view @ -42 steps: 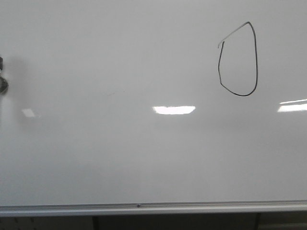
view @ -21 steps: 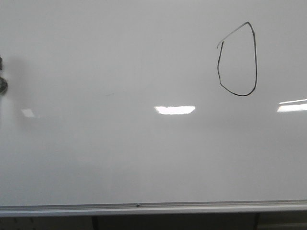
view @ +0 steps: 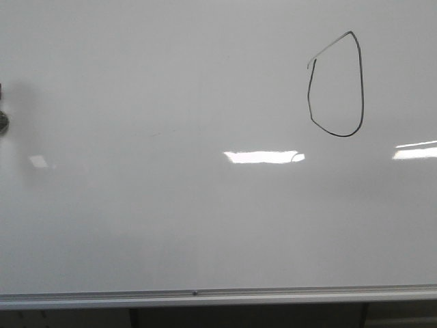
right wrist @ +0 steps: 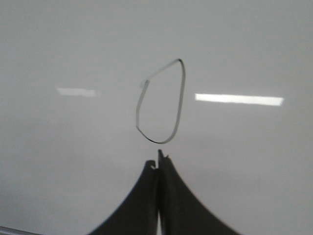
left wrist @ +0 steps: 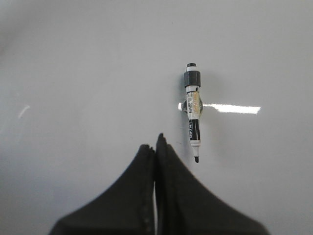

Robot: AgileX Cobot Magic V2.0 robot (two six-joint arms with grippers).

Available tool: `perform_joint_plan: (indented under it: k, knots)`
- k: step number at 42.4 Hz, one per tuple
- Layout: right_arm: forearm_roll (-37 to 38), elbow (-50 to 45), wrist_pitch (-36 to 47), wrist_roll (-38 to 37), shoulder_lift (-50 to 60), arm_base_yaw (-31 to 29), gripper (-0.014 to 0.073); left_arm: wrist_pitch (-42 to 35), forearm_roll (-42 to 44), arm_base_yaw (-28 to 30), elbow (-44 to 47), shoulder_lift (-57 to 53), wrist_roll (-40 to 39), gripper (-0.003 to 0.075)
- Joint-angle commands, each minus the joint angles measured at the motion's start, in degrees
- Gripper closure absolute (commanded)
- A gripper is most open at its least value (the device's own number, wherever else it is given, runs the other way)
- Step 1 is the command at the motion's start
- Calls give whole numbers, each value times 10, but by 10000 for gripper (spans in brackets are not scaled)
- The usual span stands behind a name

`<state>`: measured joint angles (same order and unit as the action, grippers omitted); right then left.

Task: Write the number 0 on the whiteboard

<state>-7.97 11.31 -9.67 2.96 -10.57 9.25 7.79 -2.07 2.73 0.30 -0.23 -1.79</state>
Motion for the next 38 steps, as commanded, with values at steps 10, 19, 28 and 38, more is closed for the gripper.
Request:
perform_joint_plan:
  k: [10,19,28,38]
  knots:
    - [118,-111,72,-108,86,-54,663,-44,0,1,14,-11,-6,740]
    - [118,-129,21,-108,121,-84,663,-44,0,1,14,-11,-6,740]
    - [118,-129,-2,-105,121,-93,663,-44,0,1,14,-11,-6,740]
    - [118,-129,-2,-105,121,-93,663,-44,0,1,14,-11,-6,740]
